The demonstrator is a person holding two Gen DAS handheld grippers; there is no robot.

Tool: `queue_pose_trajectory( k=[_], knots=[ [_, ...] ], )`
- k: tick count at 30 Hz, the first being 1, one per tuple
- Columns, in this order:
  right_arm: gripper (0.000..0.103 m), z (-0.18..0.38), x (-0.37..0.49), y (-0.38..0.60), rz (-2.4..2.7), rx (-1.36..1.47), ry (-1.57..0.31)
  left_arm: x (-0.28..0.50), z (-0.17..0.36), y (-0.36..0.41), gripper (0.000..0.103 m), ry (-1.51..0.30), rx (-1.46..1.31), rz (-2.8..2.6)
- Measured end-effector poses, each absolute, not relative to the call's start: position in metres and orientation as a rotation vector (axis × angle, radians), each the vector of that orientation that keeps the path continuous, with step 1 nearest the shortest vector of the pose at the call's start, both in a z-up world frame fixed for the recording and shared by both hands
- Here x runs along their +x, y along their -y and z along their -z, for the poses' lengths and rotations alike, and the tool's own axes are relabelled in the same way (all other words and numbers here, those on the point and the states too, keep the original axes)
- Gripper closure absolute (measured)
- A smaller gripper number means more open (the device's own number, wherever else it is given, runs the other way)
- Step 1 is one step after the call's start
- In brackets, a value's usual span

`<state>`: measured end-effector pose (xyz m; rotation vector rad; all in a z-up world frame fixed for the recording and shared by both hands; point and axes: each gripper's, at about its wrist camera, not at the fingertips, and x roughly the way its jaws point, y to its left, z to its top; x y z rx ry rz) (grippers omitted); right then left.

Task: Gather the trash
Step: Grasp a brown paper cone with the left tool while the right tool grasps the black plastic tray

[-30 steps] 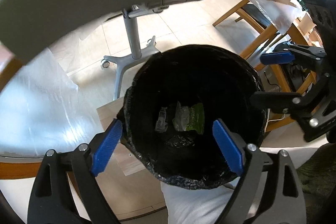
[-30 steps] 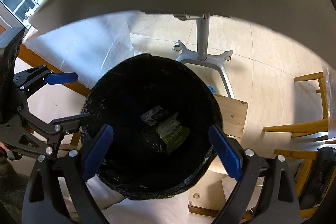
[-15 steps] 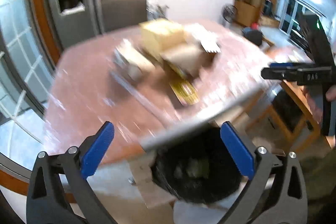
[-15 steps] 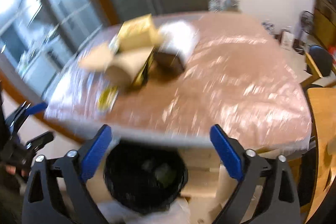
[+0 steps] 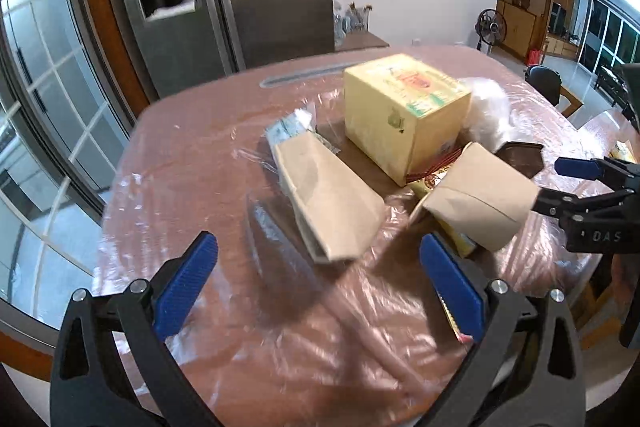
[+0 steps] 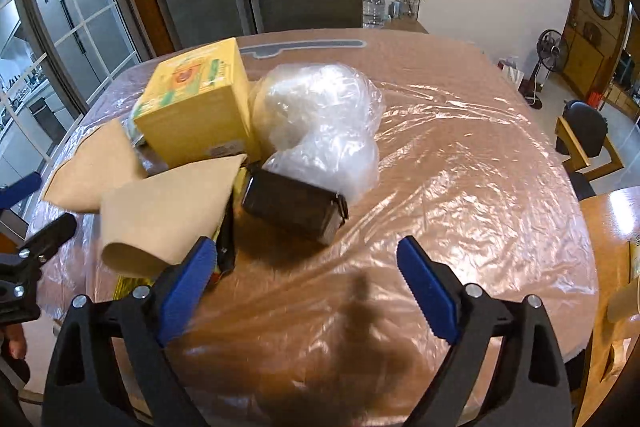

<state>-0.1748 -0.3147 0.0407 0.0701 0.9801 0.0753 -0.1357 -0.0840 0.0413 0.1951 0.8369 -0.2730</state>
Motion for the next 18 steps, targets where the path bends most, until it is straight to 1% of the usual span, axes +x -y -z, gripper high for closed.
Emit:
queue_pose_trajectory(
  k=[3, 6, 7, 8, 10, 13, 14, 15, 16, 17, 18],
  knots=[
    [0.013, -0.036, -0.164, 0.316, -0.085, 0.087, -1.0, -0.117, -0.034, 0.082, 0.002, -0.875, 0.165, 0.284],
    [0.018, -0.033, -0.154, 0.313, -0.067, 0.087, -1.015, -0.097, -0.028, 0.078, 0.002, -0.905, 0.115, 0.298],
    [0.021, -0.032, -0.152, 0.314, -0.062, 0.095, -1.015, -0.093, -0.028, 0.078, 0.002, -0.906, 0.105, 0.3],
    [0.028, -0.031, -0.151, 0.314, -0.059, 0.102, -1.019, -0.09, -0.028, 0.076, 0.002, -0.909, 0.093, 0.302],
    [0.036, -0.028, -0.147, 0.316, -0.062, 0.132, -1.042, -0.084, -0.027, 0.076, 0.008, -0.917, 0.074, 0.308],
    [0.041, -0.027, -0.148, 0.319, -0.077, 0.177, -1.042, -0.08, -0.025, 0.078, 0.017, -0.926, 0.065, 0.331],
    [0.043, -0.028, -0.149, 0.318, -0.078, 0.18, -1.035, -0.081, -0.025, 0.079, 0.022, -0.926, 0.068, 0.334],
    [0.044, -0.027, -0.15, 0.318, -0.078, 0.179, -1.028, -0.08, -0.024, 0.08, 0.028, -0.929, 0.072, 0.34],
    [0.045, -0.027, -0.151, 0.319, -0.083, 0.187, -1.017, -0.079, -0.022, 0.082, 0.031, -0.935, 0.07, 0.351],
    [0.046, -0.027, -0.152, 0.32, -0.095, 0.202, -1.007, -0.078, -0.02, 0.083, 0.036, -0.945, 0.063, 0.365],
    [0.046, -0.026, -0.154, 0.321, -0.104, 0.212, -1.004, -0.081, -0.019, 0.083, 0.044, -0.951, 0.056, 0.374]
  ],
)
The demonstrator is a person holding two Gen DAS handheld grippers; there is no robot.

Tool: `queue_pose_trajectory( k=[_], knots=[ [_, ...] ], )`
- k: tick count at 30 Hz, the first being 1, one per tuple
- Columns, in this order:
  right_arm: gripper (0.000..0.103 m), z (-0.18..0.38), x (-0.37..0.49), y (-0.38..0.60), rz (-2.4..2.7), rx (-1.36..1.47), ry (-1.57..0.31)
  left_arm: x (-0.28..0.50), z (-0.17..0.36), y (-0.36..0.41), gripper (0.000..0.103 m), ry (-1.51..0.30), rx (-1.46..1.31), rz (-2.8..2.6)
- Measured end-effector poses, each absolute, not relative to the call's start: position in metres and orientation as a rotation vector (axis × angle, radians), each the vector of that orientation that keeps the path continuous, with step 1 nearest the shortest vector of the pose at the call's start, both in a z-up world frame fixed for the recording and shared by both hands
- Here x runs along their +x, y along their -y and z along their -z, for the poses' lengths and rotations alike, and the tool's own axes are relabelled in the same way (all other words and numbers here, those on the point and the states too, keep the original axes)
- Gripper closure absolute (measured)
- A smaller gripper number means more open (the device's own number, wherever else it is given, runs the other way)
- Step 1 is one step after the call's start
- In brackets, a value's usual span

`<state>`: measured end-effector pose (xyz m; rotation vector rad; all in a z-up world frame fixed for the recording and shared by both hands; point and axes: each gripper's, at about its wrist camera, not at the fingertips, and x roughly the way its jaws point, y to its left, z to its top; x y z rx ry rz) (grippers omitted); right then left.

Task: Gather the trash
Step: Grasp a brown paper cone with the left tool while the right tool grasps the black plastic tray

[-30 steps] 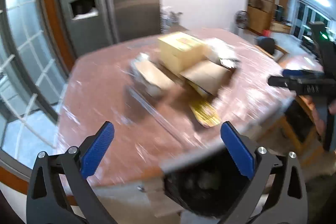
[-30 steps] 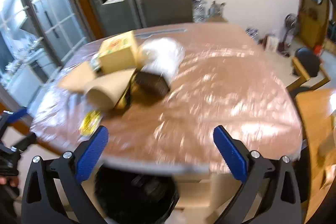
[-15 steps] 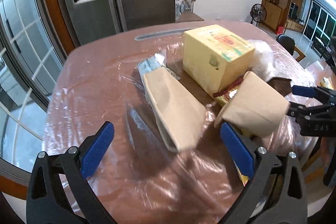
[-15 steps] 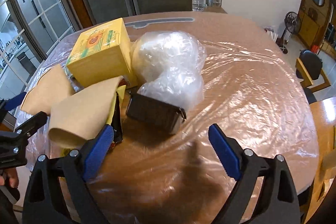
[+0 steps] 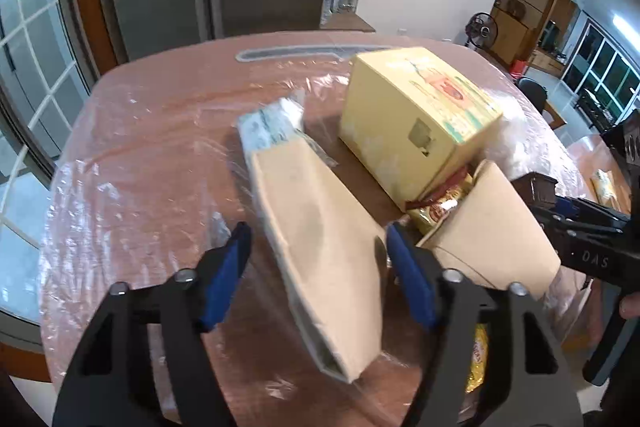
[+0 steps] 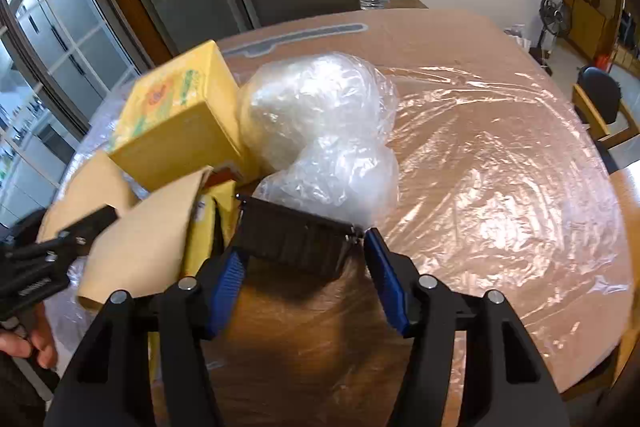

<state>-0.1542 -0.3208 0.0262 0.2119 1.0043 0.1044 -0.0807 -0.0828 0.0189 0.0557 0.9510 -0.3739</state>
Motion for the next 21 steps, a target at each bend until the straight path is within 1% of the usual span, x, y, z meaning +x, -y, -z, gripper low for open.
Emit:
queue_pose_trajectory(
  k=[2, 6, 13, 15, 21],
  knots=[
    [0.049, -0.026, -0.155, 0.321, -0.118, 0.218, -1.004, -0.08, -0.015, 0.083, 0.053, -0.97, 0.034, 0.392],
    [0.051, -0.027, -0.161, 0.323, -0.149, 0.237, -1.0, -0.081, -0.017, 0.079, 0.059, -0.965, 0.01, 0.401],
    [0.051, -0.033, -0.175, 0.335, -0.157, 0.252, -0.982, -0.093, -0.025, 0.071, 0.065, -0.942, 0.019, 0.391],
    [0.051, -0.035, -0.176, 0.337, -0.158, 0.249, -0.976, -0.097, -0.027, 0.07, 0.069, -0.942, 0.008, 0.395],
    [0.051, -0.045, -0.183, 0.342, -0.182, 0.253, -0.961, -0.109, -0.031, 0.065, 0.073, -0.938, 0.01, 0.399]
  ],
)
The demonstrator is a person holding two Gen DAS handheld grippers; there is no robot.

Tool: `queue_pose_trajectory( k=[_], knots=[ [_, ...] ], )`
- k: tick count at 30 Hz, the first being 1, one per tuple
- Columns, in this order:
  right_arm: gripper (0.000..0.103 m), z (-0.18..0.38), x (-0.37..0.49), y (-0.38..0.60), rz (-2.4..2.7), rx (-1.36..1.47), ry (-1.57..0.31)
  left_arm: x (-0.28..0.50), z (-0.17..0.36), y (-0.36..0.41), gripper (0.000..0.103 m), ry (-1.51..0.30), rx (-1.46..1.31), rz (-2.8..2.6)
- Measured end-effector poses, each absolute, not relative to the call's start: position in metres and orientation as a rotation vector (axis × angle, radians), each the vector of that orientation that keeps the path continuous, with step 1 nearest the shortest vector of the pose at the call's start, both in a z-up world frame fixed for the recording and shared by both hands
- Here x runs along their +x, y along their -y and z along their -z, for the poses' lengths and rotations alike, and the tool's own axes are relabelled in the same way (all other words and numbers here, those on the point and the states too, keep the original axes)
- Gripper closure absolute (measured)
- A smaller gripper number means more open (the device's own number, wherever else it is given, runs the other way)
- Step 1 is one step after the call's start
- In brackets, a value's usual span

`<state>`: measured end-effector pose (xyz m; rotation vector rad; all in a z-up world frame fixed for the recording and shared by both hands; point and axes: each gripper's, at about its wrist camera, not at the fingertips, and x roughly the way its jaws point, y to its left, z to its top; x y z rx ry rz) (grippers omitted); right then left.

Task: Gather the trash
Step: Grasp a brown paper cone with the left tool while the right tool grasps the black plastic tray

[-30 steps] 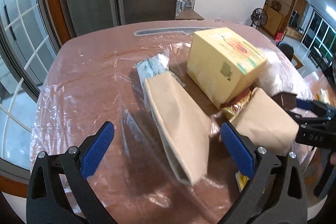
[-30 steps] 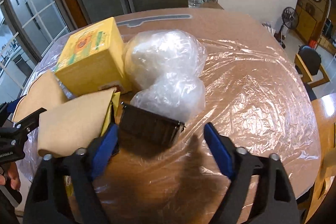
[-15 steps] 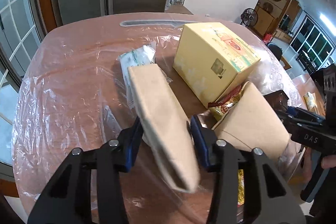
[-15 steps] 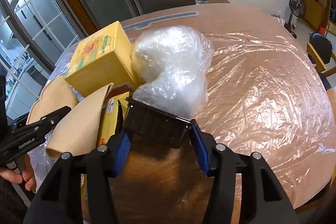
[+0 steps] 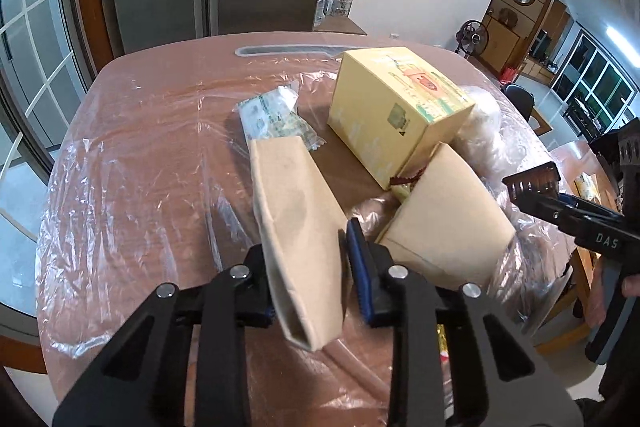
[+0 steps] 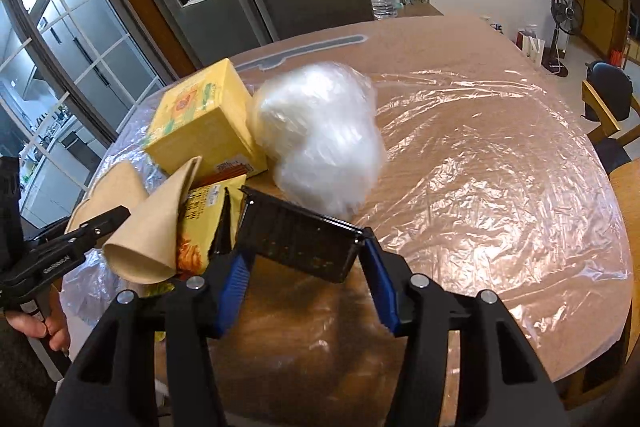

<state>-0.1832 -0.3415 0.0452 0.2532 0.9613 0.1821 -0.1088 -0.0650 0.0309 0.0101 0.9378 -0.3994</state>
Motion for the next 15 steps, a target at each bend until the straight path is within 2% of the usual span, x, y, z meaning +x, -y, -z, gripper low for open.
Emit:
queue_pose_trajectory(
  k=[6, 10, 12, 13, 14, 15],
  knots=[
    [0.051, -0.055, -0.196, 0.342, -0.212, 0.24, -0.943, -0.117, -0.039, 0.061, 0.08, -0.923, -0.004, 0.401],
    [0.051, -0.056, -0.198, 0.341, -0.216, 0.222, -0.946, -0.118, -0.04, 0.063, 0.08, -0.936, 0.009, 0.423],
    [0.051, -0.053, -0.196, 0.34, -0.219, 0.224, -0.957, -0.12, -0.04, 0.066, 0.075, -0.927, 0.024, 0.418],
    [0.051, -0.052, -0.196, 0.339, -0.22, 0.225, -0.961, -0.12, -0.039, 0.067, 0.07, -0.928, 0.032, 0.398],
    [0.05, -0.052, -0.197, 0.338, -0.222, 0.225, -0.96, -0.119, -0.036, 0.067, 0.059, -0.939, 0.033, 0.393],
    [0.05, -0.052, -0.198, 0.337, -0.223, 0.223, -0.96, -0.118, -0.034, 0.068, 0.057, -0.94, 0.03, 0.398]
  ],
)
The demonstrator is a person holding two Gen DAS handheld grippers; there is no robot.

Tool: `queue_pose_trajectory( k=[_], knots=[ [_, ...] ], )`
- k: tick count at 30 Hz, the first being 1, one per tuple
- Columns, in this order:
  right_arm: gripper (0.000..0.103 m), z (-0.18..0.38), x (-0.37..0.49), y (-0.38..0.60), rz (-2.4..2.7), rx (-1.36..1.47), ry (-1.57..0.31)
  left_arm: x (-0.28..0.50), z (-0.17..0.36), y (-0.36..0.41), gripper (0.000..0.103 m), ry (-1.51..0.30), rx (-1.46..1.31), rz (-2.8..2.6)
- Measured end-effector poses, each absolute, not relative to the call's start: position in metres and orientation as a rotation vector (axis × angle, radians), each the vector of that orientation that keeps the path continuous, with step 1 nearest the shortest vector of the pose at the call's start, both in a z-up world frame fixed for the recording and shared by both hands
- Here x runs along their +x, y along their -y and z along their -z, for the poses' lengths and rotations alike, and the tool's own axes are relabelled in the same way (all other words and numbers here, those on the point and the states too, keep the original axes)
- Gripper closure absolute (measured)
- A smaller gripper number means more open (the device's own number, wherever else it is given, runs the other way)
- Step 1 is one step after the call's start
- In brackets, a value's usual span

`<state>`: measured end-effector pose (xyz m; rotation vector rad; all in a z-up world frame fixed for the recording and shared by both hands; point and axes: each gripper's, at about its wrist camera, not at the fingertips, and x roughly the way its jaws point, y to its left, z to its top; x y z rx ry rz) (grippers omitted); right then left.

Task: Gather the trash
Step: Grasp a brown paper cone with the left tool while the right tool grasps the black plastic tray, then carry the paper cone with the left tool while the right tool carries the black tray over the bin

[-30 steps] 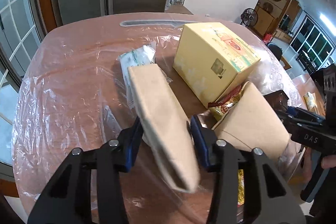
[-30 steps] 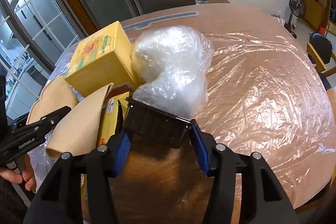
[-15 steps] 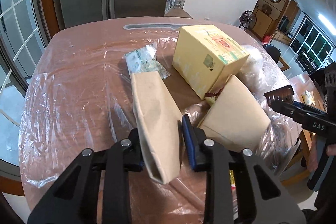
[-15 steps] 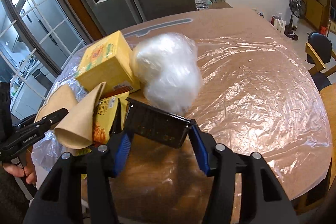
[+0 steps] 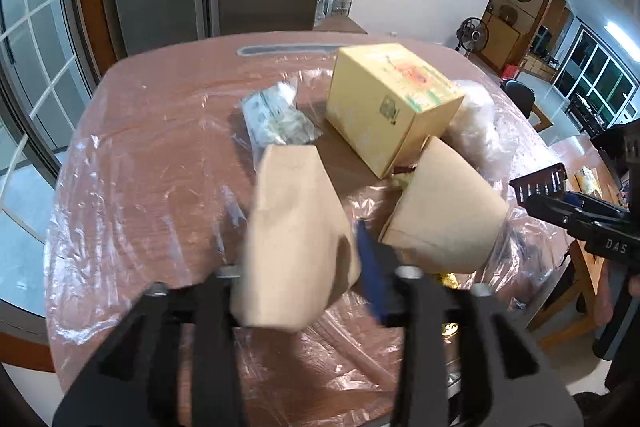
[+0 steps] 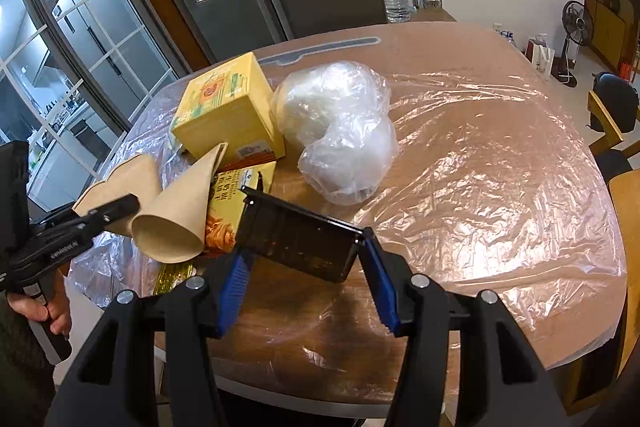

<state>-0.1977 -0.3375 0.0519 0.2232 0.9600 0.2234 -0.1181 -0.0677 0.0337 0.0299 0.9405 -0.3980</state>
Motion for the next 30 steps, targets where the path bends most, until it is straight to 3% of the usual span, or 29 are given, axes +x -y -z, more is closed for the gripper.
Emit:
queue_pose_trajectory(
  k=[7, 15, 30],
  knots=[
    [0.05, -0.051, -0.198, 0.335, -0.229, 0.218, -0.962, -0.117, -0.021, 0.078, 0.061, -0.943, 0.059, 0.387],
    [0.05, -0.053, -0.202, 0.337, -0.229, 0.215, -0.941, -0.122, -0.036, 0.068, 0.083, -0.908, 0.015, 0.39],
    [0.05, -0.058, -0.205, 0.335, -0.245, 0.205, -0.927, -0.139, -0.062, 0.057, 0.09, -0.847, -0.024, 0.416]
  ],
)
